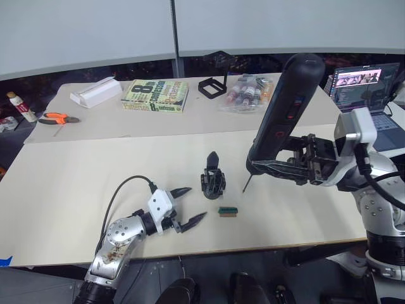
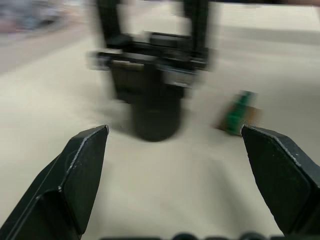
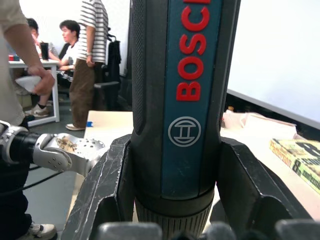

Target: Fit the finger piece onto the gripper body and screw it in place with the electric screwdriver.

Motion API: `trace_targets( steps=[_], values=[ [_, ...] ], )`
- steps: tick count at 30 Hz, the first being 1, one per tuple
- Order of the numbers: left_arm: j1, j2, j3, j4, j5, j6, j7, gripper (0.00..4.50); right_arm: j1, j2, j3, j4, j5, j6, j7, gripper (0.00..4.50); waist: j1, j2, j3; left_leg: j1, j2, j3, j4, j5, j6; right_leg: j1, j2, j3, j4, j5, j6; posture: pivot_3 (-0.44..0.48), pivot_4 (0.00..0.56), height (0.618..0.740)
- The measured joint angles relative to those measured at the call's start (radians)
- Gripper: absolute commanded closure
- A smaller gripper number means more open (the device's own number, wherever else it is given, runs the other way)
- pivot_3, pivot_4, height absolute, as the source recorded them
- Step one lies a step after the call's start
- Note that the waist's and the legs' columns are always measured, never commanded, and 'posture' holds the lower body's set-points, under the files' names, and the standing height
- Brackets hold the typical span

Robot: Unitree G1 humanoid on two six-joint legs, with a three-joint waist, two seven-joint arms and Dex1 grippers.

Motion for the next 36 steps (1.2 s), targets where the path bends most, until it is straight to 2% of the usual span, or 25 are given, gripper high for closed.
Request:
trace_targets(
  steps=[3,7,14,36],
  values=[
    [-0.02,-0.034,-0.005,0.018,0.011,0.009,0.038,0.03,-0.001,-0.005,-0.011,-0.004,0.019,0.011,-0.004,2.57,0.004,0.0,0.0,0.0,0.0,0.0,0.0,0.0,0.0,0.0,0.0,0.0,0.0,0.0,0.0,0.0,0.15,0.74],
    [-0.123,-0.098,-0.046,0.136,0.061,0.021,0.093,0.03,-0.057,-0.01,-0.015,-0.02,0.028,0.025,-0.026,2.57,0.009,0.0,0.0,-0.001,0.0,0.001,0.001,0.0,0.0,0.0,0.0,0.0,0.0,0.001,0.0,0.0,0.15,0.74],
    [-0.219,-0.137,-0.087,0.283,0.111,0.001,0.103,0.03,-0.08,-0.008,-0.011,-0.029,0.031,0.034,-0.049,2.57,0.013,0.0,0.0,-0.001,0.0,0.001,0.001,0.0,0.0,-0.001,-0.001,0.0,0.0,0.001,0.0,0.0,0.15,0.74],
    [-0.25,-0.19,-0.122,0.341,0.132,-0.057,0.098,0.03,-0.088,-0.009,-0.008,-0.033,0.031,0.038,-0.079,2.57,0.022,0.0,0.0,-0.001,0.0,0.001,0.002,0.0,0.0,0.0,-0.001,0.0,0.0,0.001,0.0,0.0,0.15,0.74]
  ],
)
